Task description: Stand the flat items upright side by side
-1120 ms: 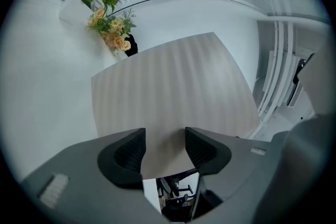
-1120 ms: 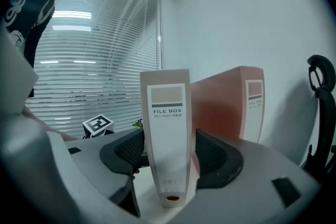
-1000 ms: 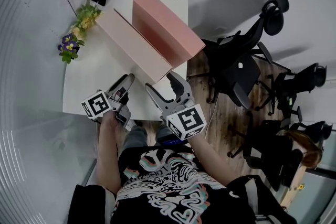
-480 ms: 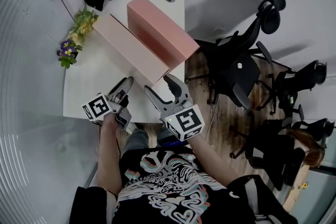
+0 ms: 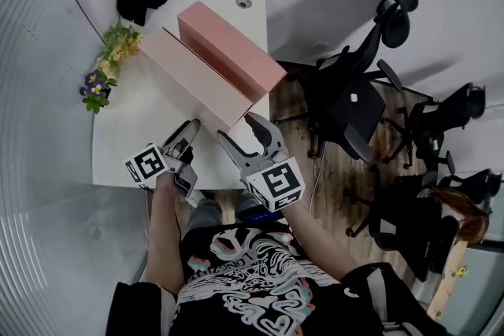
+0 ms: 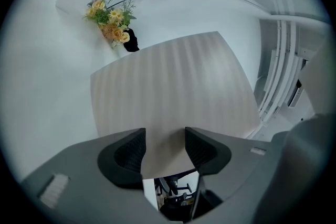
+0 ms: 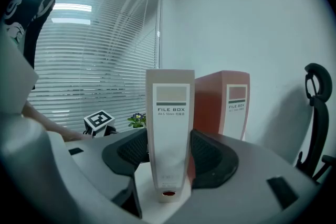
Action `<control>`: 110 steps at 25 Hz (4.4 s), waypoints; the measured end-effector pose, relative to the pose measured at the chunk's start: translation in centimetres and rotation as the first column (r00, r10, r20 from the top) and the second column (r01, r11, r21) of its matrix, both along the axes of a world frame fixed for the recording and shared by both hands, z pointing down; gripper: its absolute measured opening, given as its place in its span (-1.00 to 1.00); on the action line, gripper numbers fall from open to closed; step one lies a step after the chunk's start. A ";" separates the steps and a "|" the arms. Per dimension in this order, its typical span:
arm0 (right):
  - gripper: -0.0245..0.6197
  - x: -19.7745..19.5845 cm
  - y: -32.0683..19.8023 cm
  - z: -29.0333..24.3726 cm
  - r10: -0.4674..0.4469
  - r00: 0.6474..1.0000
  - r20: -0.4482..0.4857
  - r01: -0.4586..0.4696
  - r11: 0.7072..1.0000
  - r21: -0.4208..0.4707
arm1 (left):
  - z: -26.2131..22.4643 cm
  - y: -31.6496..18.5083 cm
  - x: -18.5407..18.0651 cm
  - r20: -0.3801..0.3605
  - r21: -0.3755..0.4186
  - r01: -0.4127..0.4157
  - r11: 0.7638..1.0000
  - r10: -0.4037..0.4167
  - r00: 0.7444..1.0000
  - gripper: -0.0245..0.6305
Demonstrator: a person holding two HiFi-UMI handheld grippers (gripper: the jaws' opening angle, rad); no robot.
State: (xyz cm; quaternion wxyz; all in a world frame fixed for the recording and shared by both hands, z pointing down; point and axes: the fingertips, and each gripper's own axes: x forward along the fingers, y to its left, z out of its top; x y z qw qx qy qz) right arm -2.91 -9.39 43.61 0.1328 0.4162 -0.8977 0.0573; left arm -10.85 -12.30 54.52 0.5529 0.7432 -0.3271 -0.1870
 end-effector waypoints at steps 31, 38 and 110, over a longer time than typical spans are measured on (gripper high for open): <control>-0.11 2.6 -1.8 -0.3 0.062 0.994 -0.090 -0.060 0.998 0.026 | 3.0 -1.2 3.4 0.020 -0.071 -0.102 0.992 0.104 0.994 -0.28; -0.14 2.5 -1.6 -0.1 0.069 0.991 -0.112 -0.067 0.998 0.021 | 4.5 -1.0 3.8 -0.060 -0.125 -0.094 0.988 0.087 0.994 -0.28; -0.93 14.6 6.7 -3.7 0.139 0.983 0.118 -0.141 0.990 0.007 | -15.4 9.8 7.3 0.643 0.513 0.051 0.857 -0.424 0.638 -0.93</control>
